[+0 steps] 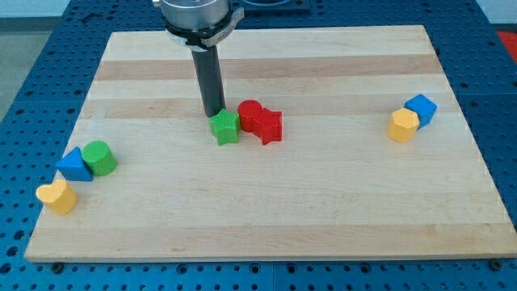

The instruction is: Point your arm towards green star

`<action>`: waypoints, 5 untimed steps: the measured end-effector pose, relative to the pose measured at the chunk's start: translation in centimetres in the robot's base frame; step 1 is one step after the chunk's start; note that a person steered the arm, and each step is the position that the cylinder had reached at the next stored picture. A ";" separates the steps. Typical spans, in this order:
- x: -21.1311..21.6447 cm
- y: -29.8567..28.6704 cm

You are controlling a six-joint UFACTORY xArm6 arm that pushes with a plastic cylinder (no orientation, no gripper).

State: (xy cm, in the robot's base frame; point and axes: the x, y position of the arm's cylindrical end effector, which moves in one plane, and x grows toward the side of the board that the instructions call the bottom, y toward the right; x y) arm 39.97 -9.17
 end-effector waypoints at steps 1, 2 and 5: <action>1.0 -4.7; 2.2 -6.5; 4.0 -1.8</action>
